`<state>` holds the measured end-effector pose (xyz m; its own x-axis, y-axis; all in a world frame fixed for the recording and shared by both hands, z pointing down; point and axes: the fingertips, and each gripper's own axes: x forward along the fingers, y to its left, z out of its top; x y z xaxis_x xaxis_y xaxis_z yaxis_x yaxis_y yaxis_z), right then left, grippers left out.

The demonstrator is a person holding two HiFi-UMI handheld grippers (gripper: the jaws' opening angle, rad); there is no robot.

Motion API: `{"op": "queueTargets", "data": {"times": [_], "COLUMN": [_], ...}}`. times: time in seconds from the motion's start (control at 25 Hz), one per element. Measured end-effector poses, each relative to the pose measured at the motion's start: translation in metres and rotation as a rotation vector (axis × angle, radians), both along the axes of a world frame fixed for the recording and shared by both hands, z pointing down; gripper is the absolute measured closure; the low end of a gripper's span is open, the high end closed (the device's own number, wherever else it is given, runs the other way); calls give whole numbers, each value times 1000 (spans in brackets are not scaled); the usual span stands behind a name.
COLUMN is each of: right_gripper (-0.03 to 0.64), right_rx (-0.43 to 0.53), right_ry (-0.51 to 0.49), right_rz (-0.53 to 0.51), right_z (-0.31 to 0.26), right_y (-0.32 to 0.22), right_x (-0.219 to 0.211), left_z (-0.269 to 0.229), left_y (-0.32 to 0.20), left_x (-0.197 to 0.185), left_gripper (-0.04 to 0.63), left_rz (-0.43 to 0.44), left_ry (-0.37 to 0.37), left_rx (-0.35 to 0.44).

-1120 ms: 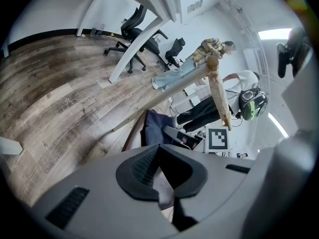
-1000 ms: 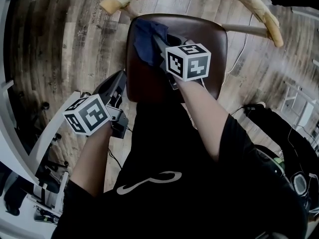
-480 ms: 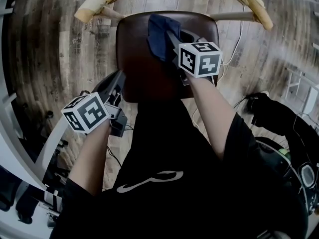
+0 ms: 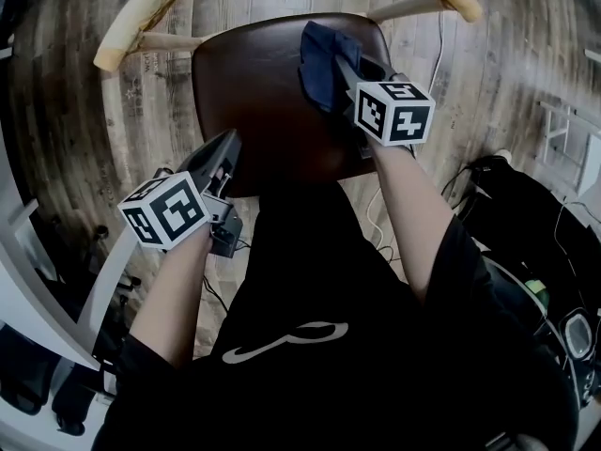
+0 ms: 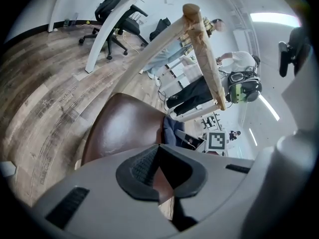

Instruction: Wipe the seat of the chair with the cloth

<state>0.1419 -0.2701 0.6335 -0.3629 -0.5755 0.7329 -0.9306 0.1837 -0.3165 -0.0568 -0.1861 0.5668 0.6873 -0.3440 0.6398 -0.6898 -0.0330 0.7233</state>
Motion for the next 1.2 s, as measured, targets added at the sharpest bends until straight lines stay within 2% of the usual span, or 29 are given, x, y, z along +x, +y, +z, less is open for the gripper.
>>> {"op": "queueTargets", "data": {"times": [0.28,0.6,0.96,1.2], "right_gripper": [565,565,565,565], "right_rx": [10,6,10,68], "right_ry": [50,103,103,94], "right_rz": [82,137,154,117], "right_z": [1,3,1,-20], "right_y": [4,12,14,13], "right_x": [56,97,101,89], "left_z": [2,4,4,3], "left_y": [1,2,4,8], "left_x": [19,35,34,23], "left_gripper": [583,583,583,583], "left_rz": [44,72,68,39], "left_ry": [1,1,2,2], "left_rx": [-5,-13,-12,-11]}}
